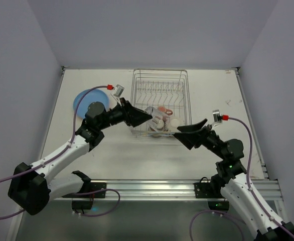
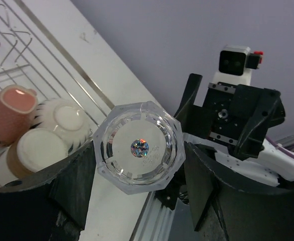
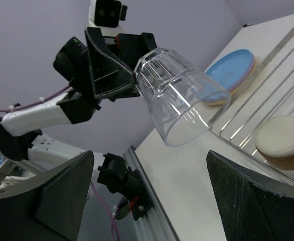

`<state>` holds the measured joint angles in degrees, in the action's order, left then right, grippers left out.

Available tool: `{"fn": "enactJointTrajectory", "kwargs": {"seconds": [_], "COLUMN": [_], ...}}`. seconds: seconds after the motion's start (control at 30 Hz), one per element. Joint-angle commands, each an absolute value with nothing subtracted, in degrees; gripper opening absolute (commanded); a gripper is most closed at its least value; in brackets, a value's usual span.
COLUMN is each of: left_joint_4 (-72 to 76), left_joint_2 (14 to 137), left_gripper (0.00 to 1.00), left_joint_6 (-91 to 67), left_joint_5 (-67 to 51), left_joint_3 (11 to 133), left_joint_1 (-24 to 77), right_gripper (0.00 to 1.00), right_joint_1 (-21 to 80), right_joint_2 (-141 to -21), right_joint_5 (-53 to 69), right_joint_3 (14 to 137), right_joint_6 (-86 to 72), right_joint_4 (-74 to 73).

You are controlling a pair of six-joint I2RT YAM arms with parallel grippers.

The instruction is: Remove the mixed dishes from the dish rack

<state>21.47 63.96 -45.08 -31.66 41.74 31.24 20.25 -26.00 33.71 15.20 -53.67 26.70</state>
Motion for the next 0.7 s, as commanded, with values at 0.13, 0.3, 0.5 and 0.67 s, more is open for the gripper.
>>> {"fn": "enactJointTrajectory", "kwargs": {"seconds": [0.13,0.3,0.5,0.67], "left_joint_4": [45.4,44.6,45.6,46.1], "left_joint_2": [61.0,60.3,61.3,62.8], "left_gripper": [0.52,0.52,0.52,0.52], "left_joint_6": [-54.8,-52.6,-52.7,-52.7], "left_joint_5": [-37.3,-36.2,-36.6,-36.6], "left_joint_3": [37.1,37.0,37.3,37.3], "left_joint_1": [31.5,33.1,34.3,34.9], "right_gripper": [0.90,0.85,0.80,0.77], "right_joint_1": [20.6,20.7,21.0,21.1], "right_joint_2": [-27.9,-29.2,-32.2,-34.0], "right_joint_5": [38.4,39.0,39.6,40.3], "right_joint_3": [14.9,15.0,14.9,16.8], "right_joint_6": [-63.5,-65.1,-67.7,-68.6], "right_joint_4": [39.2,41.3,45.8,47.4]}}
